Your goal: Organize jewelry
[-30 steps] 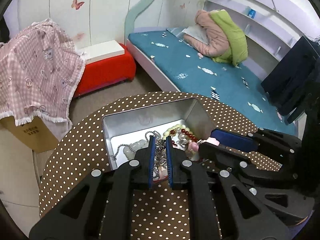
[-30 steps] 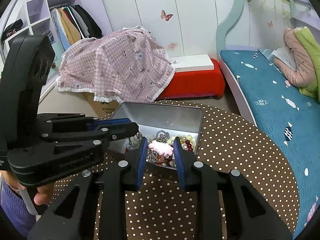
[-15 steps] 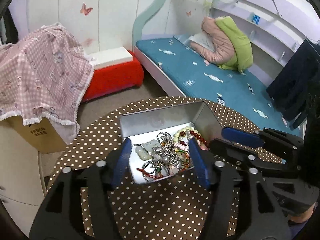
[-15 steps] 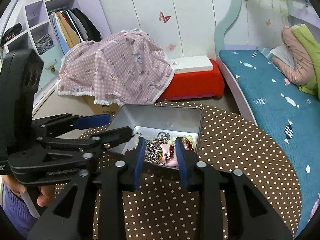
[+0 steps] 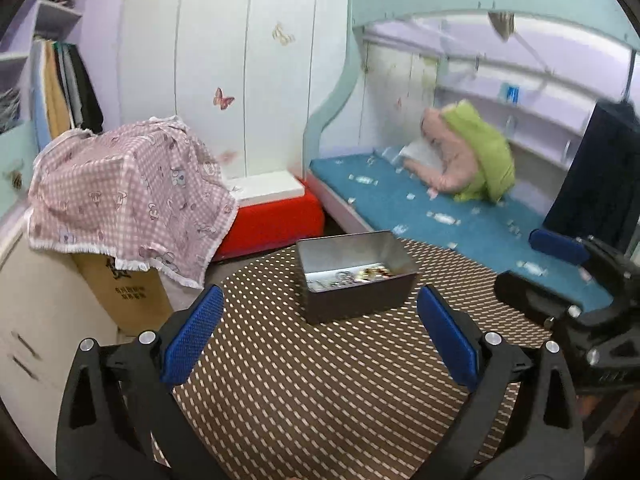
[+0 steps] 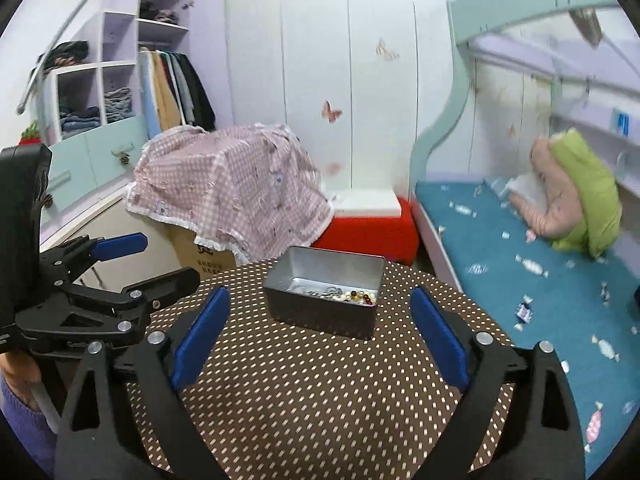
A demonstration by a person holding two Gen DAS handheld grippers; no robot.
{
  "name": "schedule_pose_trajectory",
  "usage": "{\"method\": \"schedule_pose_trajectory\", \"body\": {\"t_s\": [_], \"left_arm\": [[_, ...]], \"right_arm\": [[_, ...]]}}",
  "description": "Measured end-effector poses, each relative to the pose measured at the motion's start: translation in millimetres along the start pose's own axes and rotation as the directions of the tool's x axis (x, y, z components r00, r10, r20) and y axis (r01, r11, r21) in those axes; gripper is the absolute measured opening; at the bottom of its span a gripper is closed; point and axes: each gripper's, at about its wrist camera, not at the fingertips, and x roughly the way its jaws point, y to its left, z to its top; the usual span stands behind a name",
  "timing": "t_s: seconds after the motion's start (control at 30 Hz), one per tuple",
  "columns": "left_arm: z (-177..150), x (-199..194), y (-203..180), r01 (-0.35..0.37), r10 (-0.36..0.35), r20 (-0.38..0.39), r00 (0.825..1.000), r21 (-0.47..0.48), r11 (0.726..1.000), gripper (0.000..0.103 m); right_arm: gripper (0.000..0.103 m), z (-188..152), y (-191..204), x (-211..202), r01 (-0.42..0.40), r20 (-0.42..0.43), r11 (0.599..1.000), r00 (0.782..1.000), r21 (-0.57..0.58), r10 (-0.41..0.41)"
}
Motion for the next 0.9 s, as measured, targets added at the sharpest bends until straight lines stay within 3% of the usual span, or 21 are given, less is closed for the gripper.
{"method": "schedule_pose_trajectory", "body": {"t_s": [0.2,0.47,0.73,0.9], "left_arm": [[-23.2,-68.9,-11.6,-0.035,0.039,0.097,0.994,-0.049,0.998,0.098],[-38.5,-140.6,-32.9,-0.072,0.076,0.234,0.969,-0.027,0.997,0.098],[-52.1,-179.4,-39.5,-0.104,0.106,0.358,0.928,-0.025,0.994,0.098],[-55.9,-188.6,-38.9,-0.096,0.098,0.378,0.920,-0.025,0.995,0.098]], "right_arm": [[0.095,-14.8,22.3,-53.7,0.094,0.107,0.995,0.990,-0.034,-0.090],[0.095,-23.6,41.4,-99.4,0.094,0.207,0.995,0.974,-0.026,-0.087],[0.095,-31.6,50.5,-129.5,0.122,0.275,0.992,0.954,-0.004,-0.117],[0.095,-34.3,53.9,-134.4,0.114,0.282,0.993,0.953,0.006,-0.111]]}}
